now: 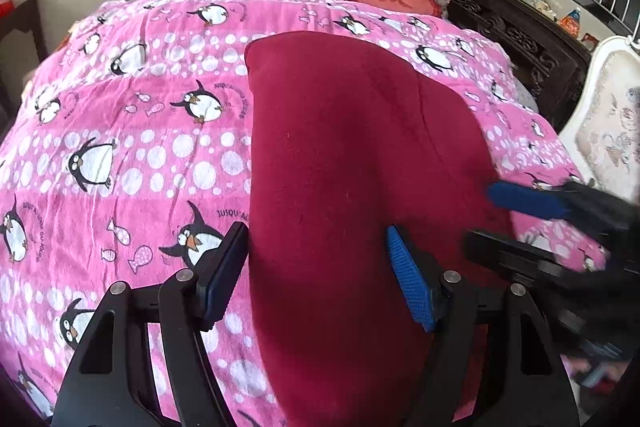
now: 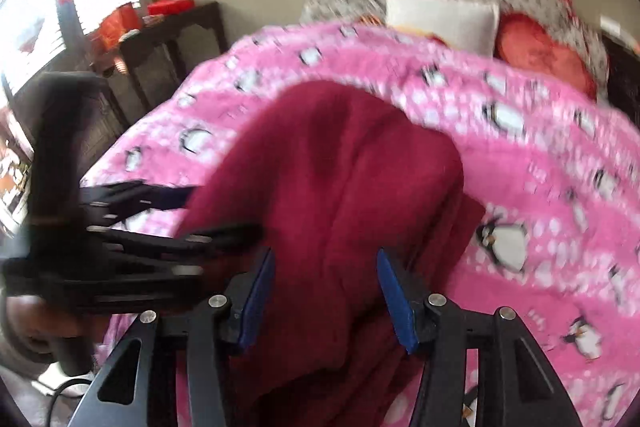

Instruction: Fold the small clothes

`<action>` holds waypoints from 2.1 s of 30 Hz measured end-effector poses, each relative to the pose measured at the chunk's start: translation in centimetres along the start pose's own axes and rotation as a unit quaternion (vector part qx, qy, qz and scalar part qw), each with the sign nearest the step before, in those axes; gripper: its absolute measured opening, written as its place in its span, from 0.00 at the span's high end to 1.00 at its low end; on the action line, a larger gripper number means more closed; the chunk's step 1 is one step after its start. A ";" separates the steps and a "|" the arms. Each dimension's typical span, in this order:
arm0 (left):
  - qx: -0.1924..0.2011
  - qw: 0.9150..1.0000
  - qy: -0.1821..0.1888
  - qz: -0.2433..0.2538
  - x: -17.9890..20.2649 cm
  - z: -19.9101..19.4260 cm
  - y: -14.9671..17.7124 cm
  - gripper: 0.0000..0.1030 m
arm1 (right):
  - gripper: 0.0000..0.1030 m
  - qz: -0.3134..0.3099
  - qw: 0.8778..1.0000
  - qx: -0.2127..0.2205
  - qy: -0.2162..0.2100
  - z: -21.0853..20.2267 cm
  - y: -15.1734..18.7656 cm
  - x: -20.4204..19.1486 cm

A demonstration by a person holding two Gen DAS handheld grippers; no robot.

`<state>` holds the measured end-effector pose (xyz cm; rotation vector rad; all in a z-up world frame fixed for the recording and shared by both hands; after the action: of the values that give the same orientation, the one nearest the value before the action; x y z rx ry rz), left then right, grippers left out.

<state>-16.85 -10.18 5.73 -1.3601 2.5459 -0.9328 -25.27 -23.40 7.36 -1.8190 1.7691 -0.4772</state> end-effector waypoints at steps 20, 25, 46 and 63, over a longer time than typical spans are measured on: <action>0.030 0.996 -0.067 -0.043 -12.3 -14.2 3.9 0.31 | 0.50 0.027 0.998 -0.018 -0.053 -0.2 3.3 0.0; 0.036 0.997 -0.051 -0.049 -11.7 -13.7 4.0 0.31 | 0.50 0.035 0.998 -0.002 -0.052 -1.8 2.9 0.2; 0.019 1.000 0.009 -0.023 -3.0 -3.4 -0.4 0.31 | 0.49 0.095 0.995 0.020 -0.021 -2.0 0.5 3.7; 0.010 1.000 -0.003 0.000 -0.5 -1.2 -0.7 0.31 | 0.48 0.091 0.996 0.009 -0.013 -0.8 0.3 3.5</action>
<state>-16.48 -9.51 7.01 -1.3551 2.5251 -0.9516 -25.72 -27.00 7.40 -1.6246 1.8852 -0.3935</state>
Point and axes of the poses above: each gripper's, at about its wrist camera, not at the fingertips, and z roughly the way its jaws point, x to its right, y to its underside, the point moved 1 cm from there along z, roughly the way its jaws point, and after that the axes turned 4 degrees about -x, right-handed, at the moved point
